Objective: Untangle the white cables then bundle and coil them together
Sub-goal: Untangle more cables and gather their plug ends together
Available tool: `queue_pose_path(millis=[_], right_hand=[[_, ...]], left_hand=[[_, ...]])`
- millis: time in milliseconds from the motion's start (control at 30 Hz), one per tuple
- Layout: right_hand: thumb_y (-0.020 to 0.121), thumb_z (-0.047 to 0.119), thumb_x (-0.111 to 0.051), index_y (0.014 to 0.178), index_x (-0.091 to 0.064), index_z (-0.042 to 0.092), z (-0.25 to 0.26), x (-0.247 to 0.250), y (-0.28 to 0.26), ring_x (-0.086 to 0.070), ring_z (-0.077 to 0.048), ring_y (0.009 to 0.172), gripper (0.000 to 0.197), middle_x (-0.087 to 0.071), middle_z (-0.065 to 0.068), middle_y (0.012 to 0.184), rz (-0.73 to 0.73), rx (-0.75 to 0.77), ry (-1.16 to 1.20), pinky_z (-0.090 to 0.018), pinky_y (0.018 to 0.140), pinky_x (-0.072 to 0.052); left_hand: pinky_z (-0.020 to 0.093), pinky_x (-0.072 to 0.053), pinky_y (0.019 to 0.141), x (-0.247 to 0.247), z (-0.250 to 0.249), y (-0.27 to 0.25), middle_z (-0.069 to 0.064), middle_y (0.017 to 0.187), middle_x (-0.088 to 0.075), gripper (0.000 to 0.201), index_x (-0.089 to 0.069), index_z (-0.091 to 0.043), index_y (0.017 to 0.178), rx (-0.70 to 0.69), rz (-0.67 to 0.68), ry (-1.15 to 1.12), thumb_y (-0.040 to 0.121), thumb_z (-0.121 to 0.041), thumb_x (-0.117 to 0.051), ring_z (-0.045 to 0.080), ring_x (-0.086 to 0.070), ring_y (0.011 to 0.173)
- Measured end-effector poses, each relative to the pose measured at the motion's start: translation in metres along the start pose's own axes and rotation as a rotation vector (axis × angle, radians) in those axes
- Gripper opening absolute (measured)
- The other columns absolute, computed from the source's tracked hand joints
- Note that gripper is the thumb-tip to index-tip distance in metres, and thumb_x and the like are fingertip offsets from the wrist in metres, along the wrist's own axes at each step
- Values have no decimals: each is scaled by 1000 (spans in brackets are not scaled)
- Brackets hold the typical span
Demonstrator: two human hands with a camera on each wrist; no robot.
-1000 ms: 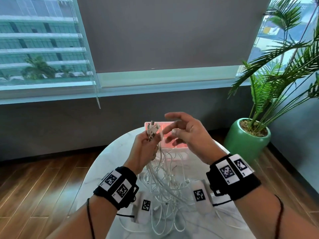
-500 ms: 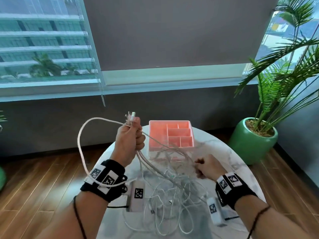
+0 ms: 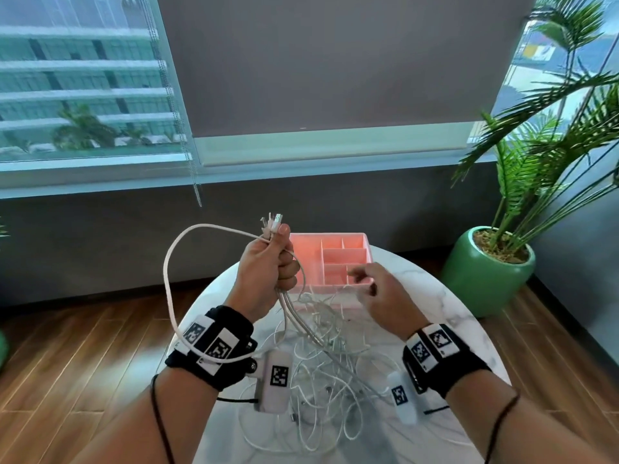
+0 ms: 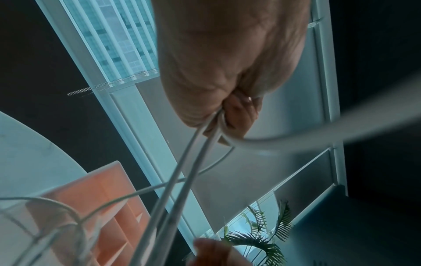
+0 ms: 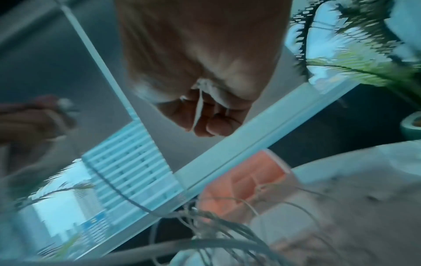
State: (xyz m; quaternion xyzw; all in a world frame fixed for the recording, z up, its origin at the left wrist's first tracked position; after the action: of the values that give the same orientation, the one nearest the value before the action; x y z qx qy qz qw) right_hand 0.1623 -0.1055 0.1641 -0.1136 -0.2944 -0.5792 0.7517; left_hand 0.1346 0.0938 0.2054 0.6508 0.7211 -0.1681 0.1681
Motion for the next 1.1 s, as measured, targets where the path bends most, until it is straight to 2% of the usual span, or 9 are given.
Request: queue_pose_path(millis=[67,133,233,333,433,567,733,933,1100], right_hand=[[94,15,-64,124,-57,28,34,-30,0,-52,-3,66,34,-58,7,115,187,116,-10,-15,64,-49],[95,22,-64,114,-60,36,43,-66,-3,-54,5,66,24,-61,7,113,382,131,-31,-11,66,-45],[96,22,-63,107,-71,20,18,-97,-9,-57,5,73,14,-65,8,95,499,39,-41,-14,71,-43],[96,20,-62,108,-74,14,-4,-92,-9,-58,6,76,18,-62,15,88,431,-10,-116,-20,77,-45],[95,14,-64,101,-77,16,24,-72,-2,-58,5,71,15,-62,9,90,386,31,55,-19,69,-49],[94,11,-64,84,-77,27,88,-28,14,-69,-20,76,23,-73,-10,88,262,102,409,-34,73,-59],[102,9,-49,93,-67,-1,99,14,19,-69,-32,71,22,-72,-22,90,122,34,599,-38,67,-58],[105,8,-42,100,-60,-9,91,23,16,-67,-35,73,25,-71,-24,90,99,-18,682,-39,66,-57],[105,10,-44,97,-61,-7,69,13,15,-69,-36,77,26,-66,-29,86,100,-118,675,-42,73,-59]], left_hand=[[16,-15,42,-11,-2,-1,-5,55,-21,38,-44,-13,70,6,30,-27,103,-32,-49,9,-12,47],[15,-17,40,-20,-10,-2,-5,56,-21,40,-45,-14,67,-1,48,-63,104,-32,-49,6,-16,44],[16,-16,39,-25,-30,-3,0,67,-13,42,-47,-18,64,-39,69,-109,104,-32,-47,5,-18,43],[16,-16,39,-16,-40,-4,0,65,-15,42,-47,-19,64,-64,60,-90,104,-33,-48,5,-18,43],[15,-17,38,0,-32,-3,-3,60,-20,41,-45,-19,66,-50,20,-49,104,-33,-48,5,-18,43],[15,-17,37,19,-8,0,-3,62,-19,36,-44,-21,70,-4,-51,-22,104,-32,-49,5,-18,43],[14,-17,39,17,7,-2,0,65,-13,23,-59,-11,88,-14,-36,48,97,-33,-58,7,-16,44],[17,-15,41,-9,22,-11,-6,53,-25,37,-59,6,114,0,67,251,93,-25,-64,7,-19,40],[18,-30,41,-15,21,-14,-12,51,-53,23,-65,-2,108,-85,89,356,89,-14,-72,5,-37,41]])
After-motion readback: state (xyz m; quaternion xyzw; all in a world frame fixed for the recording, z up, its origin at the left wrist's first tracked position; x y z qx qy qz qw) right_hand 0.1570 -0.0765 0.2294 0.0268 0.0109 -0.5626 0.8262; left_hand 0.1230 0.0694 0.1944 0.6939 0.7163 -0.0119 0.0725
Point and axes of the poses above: each hand's wrist, its own y-axis towards the middle knuckle, its own x-axis out of the back of the hand, z = x × y, the point moved 10 cm from there along y, towards the middle knuckle
